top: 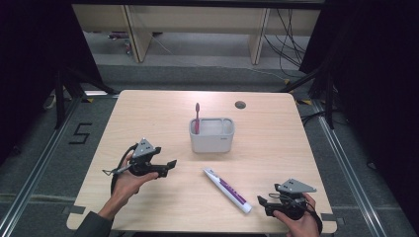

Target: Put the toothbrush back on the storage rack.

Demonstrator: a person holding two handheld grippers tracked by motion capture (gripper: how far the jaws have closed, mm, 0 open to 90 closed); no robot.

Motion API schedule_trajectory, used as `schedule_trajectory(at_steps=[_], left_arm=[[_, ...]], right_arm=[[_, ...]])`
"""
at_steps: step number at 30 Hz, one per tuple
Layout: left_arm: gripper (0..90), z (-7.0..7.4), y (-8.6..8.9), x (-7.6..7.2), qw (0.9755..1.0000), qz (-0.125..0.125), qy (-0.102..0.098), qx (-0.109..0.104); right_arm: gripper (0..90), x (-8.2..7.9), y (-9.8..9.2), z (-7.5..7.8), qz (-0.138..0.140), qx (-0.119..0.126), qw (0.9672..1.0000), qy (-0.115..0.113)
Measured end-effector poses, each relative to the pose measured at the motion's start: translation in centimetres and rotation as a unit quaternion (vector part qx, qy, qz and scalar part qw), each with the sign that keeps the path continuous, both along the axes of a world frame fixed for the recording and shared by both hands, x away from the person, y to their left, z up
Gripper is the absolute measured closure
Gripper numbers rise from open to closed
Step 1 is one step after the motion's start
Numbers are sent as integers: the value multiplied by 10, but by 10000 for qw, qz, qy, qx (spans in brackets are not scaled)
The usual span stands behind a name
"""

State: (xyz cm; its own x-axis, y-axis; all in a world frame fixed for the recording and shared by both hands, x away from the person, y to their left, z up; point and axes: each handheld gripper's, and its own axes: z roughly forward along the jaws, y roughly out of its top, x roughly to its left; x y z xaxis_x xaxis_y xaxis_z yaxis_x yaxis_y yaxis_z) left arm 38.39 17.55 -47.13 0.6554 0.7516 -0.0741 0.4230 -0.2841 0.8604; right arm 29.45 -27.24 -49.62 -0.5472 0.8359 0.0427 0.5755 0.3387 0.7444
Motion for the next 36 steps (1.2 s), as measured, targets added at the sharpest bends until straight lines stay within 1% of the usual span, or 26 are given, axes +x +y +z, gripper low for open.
schedule_trajectory(at_steps=[3,4,5,6,7,9,10,11,13,14,15,17,18,22,23,24,25,27,28,29,30,32,33,34,35,36], left_arm=[[200,-2,1,-5,10000,-64,7,45],[200,-2,1,-7,10000,-60,-1,78],[200,-3,1,-8,9999,-95,-3,90],[200,-3,1,-10,9999,-67,1,127],[200,-3,1,-11,9999,-92,-18,143],[200,-5,1,-14,9998,-135,-13,142],[200,-5,2,-15,9996,-184,4,227],[200,-7,0,-17,9997,-157,-12,167],[200,-8,1,-20,9994,-225,-7,266],[200,-9,-1,-21,9996,-199,-28,173],[200,-9,0,-23,9994,-258,1,249],[200,-11,-1,-26,9994,-246,-1,241],[200,-11,-1,-28,9991,-281,0,327],[199,-14,-2,-32,9993,-291,8,229],[200,-14,-1,-35,9990,-332,29,304],[200,-15,-2,-36,9992,-321,14,255],[200,-15,0,-37,9986,-366,32,375],[200,-17,-2,-40,9991,-333,41,240],[200,-17,-2,-40,9991,-333,41,240],[200,-18,0,-42,9986,-376,61,360],[200,-19,-1,-44,9990,-345,57,295],[200,-19,1,-45,9986,-396,46,360],[199,-20,1,-47,9987,-344,51,368],[200,-19,2,-47,9982,-386,51,460],[200,-20,3,-48,9982,-395,62,455],[200,-21,2,-50,9987,-361,52,344]], right_arm=[[226,1,0,-1,97,14,9999,-52],[226,-1,0,0,-17,-17,10000,20],[226,0,0,0,7,-30,10000,-22],[225,0,0,0,11,26,10000,18],[226,0,0,0,-12,-25,10000,-9],[225,0,1,0,27,23,10000,43],[226,0,1,-1,22,26,10000,39],[226,0,1,0,15,41,10000,47],[226,0,0,-1,41,37,10000,16],[226,0,0,0,34,46,10000,30],[226,0,0,0,34,48,10000,25],[226,0,0,0,39,39,10000,20],[226,0,0,0,40,41,10000,18],[226,0,0,0,46,44,10000,11],[226,0,0,0,48,43,10000,6],[226,0,0,0,55,42,10000,3],[226,0,0,0,47,49,10000,15],[226,1,0,-1,60,45,10000,-14],[226,0,-1,0,34,21,10000,-1],[226,0,-1,0,30,33,10000,9],[226,-2,1,0,-43,141,9998,153],[226,-2,0,1,-28,111,9999,117],[226,-2,-1,1,-28,97,9999,88],[226,-3,0,1,-57,157,9998,142],[226,-2,-1,1,-50,147,9998,118],[226,-2,-1,1,-40,187,9998,90]])
